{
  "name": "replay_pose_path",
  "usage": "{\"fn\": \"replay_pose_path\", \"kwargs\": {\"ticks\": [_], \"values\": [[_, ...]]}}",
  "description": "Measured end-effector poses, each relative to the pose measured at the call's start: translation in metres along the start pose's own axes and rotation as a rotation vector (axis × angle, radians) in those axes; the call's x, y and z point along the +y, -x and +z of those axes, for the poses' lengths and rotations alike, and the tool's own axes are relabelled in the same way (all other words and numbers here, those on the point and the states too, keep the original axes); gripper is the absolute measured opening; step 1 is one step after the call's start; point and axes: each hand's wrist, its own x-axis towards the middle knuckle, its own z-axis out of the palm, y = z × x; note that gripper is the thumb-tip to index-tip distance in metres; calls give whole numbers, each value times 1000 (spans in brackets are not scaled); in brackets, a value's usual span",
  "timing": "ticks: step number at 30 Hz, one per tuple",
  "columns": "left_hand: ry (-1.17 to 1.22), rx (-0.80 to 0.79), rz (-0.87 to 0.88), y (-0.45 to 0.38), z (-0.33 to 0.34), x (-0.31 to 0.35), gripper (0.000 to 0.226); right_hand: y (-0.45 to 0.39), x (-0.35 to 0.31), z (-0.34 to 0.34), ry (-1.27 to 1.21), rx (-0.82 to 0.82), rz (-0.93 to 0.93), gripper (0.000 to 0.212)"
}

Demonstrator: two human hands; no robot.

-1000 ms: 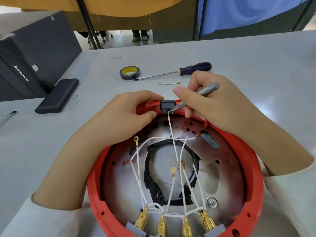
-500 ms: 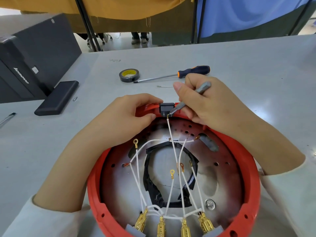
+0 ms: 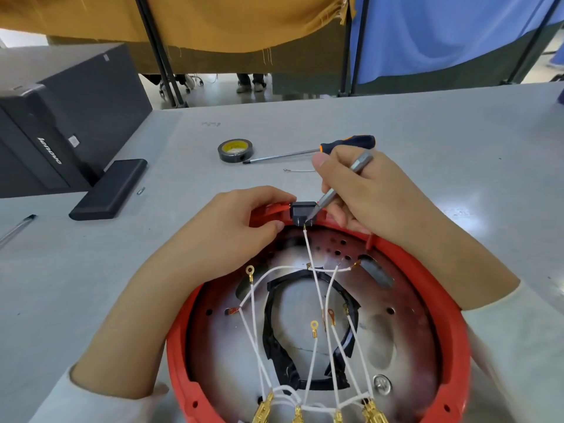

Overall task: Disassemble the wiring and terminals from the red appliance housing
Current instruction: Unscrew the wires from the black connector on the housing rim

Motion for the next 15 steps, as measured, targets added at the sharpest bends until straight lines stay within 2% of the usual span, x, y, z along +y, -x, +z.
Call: {"fn": "replay_pose_path", "kwargs": {"ticks": [6,9,12,15], "values": [[81,14,45,1,1,-2,34,3,-2,-6,-233,-25,3,33],[216,-10,54,3,0,-1,19,5,-2,-7,-244,-76,-2,25],[241,-13,55,2,0,-1,8,6,-3,-8,-262,-95,-15,23],[309,-19,42,2,1,0,19,7,-3,-9,-272,-112,-19,24]]}}
